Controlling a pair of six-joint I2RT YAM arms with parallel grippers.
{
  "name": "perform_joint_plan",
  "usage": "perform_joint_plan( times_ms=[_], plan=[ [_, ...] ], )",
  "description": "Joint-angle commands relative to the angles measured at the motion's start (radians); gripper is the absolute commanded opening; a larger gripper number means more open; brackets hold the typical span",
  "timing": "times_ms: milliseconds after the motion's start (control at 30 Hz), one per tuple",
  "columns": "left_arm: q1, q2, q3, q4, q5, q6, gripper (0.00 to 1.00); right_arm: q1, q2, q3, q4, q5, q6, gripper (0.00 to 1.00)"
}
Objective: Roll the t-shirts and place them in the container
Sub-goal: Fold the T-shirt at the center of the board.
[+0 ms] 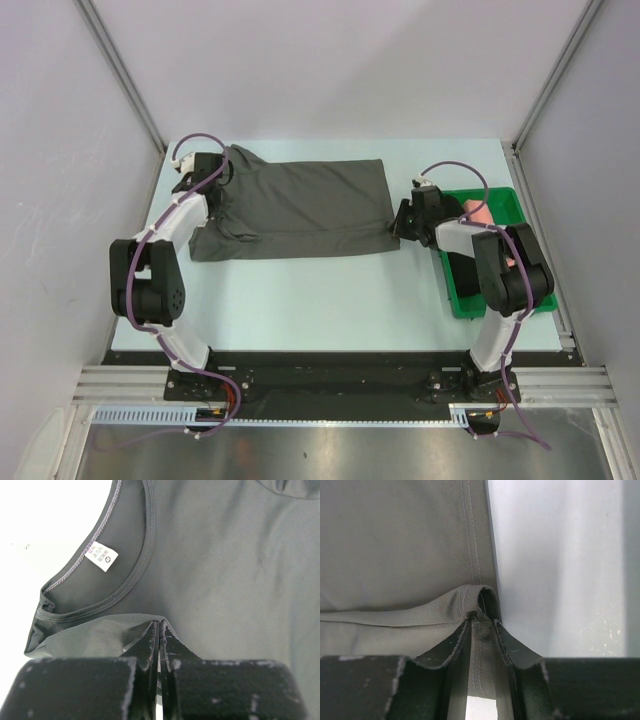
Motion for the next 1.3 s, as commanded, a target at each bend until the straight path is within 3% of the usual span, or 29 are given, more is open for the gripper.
perform_joint_plan(
  times_ms=[0,100,233,433,1267],
  plan=[
    [0.004,-0.009,0.038,0.016,-0.004,0.013,0.00,0.008,0.011,0.010,0.042,0.019,-0.011,0.25],
    [0.004,-0.009,0.038,0.017,-0.003,0.010,0.00,0.008,0.012,0.015,0.041,0.021,-0.013,0.22],
    [0.004,-0.011,0.040,0.016,-0.001,0.012,0.00,0.008,-0.002,0.023,0.028,0.028,-0.016,0.09],
    [0.004,-0.023,0.040,0.011,-0.010,0.015,0.00,0.011,-0.072,0.024,-0.010,0.059,-0.028,0.00],
    [0.011,0.012,0.101,0.007,-0.056,0.059,0.01,-0.023,-0.080,0.024,0.007,0.079,-0.036,0.00]
  ],
)
